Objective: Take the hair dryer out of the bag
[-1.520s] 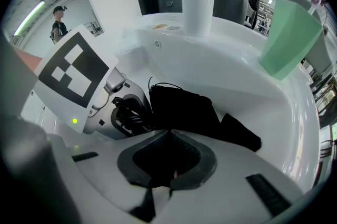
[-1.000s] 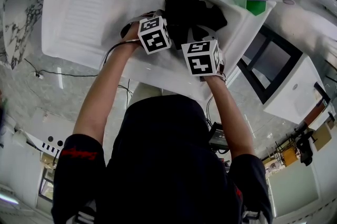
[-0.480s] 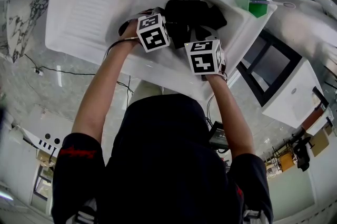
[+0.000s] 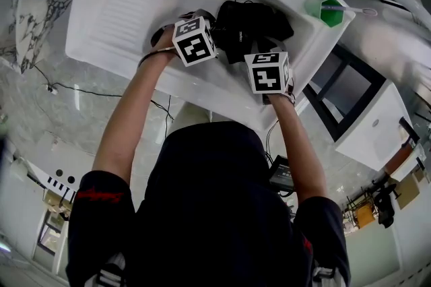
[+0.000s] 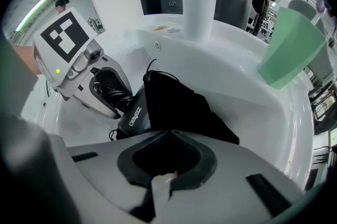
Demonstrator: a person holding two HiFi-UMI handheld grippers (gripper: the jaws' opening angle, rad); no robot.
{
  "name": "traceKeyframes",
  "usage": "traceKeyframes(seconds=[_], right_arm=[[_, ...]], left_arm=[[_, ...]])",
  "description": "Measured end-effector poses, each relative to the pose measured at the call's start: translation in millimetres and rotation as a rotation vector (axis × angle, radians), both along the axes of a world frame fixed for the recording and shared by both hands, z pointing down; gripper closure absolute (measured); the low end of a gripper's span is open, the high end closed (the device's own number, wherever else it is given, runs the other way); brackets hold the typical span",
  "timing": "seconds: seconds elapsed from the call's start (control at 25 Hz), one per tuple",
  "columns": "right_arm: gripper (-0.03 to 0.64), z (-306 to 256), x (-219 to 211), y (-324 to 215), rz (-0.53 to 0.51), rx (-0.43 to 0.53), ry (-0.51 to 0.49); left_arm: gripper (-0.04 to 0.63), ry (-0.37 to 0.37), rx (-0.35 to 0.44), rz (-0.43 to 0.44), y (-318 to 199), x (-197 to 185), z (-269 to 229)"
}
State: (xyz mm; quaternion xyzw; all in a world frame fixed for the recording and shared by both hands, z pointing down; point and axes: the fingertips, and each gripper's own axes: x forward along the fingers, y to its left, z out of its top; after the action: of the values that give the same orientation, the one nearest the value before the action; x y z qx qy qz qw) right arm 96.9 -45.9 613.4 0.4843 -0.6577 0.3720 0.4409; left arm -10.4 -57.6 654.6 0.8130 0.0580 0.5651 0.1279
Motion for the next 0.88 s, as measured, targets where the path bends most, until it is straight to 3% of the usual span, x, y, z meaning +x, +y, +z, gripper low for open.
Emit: traceKeyframes(seconds=[0.56, 0.88], right_arm=[[0.576, -0.3, -4.7, -5.4, -0.006, -0.016, -0.009], [0.575, 1.1, -4.7, -4.4, -0.013, -0.022, 0.006]], left_arm=[[0.368, -0.012, 0.024, -0.03, -5.2, -19.5, -22.0], [0.368, 0.001, 0.056, -0.097, -16.7, -29.1, -40.4]])
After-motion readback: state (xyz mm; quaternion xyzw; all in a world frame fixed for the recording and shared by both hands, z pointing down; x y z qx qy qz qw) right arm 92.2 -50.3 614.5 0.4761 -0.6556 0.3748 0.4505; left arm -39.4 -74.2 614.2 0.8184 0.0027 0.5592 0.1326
